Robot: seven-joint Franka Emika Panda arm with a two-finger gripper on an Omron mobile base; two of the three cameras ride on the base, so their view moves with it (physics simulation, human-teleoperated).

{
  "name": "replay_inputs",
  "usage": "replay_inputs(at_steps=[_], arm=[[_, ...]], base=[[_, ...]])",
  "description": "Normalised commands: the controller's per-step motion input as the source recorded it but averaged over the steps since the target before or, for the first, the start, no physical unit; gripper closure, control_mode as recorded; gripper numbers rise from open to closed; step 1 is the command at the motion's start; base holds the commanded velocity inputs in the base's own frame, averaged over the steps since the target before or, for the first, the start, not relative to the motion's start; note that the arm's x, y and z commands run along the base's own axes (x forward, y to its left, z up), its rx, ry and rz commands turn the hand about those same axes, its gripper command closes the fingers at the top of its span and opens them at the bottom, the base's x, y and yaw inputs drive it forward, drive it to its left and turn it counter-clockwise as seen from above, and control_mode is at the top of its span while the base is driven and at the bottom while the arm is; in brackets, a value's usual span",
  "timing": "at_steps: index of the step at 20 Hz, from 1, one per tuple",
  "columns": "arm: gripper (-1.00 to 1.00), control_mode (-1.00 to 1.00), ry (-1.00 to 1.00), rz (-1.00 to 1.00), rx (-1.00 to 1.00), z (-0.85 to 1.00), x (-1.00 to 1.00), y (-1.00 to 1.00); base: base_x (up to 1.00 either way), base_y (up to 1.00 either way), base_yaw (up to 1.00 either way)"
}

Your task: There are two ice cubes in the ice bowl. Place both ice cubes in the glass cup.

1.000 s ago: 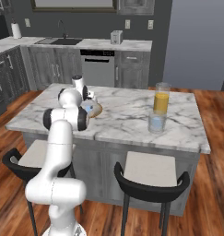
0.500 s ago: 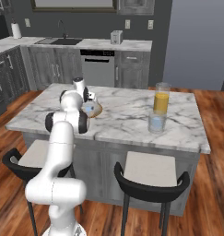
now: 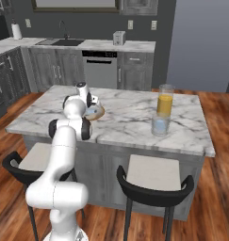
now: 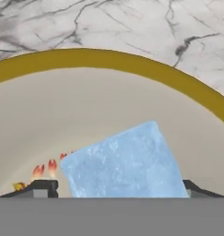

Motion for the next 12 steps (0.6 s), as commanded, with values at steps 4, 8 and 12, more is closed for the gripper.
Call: replay_inputs(at_steps=[4, 8, 12], arm=[[1.0, -1.0, 0.0, 0.0, 0.0, -0.02, 0.04, 0.0], [1.0, -1.0, 0.01, -0.08, 0.04, 0.46, -0.53, -0.06], [1.0, -1.0, 0.07, -0.16, 0.12, 0.56, -1.0, -0.41]], base=[[0.0, 0.0, 0.0], [0.0, 0.0, 0.0], [0.0, 0.0, 0.0]])
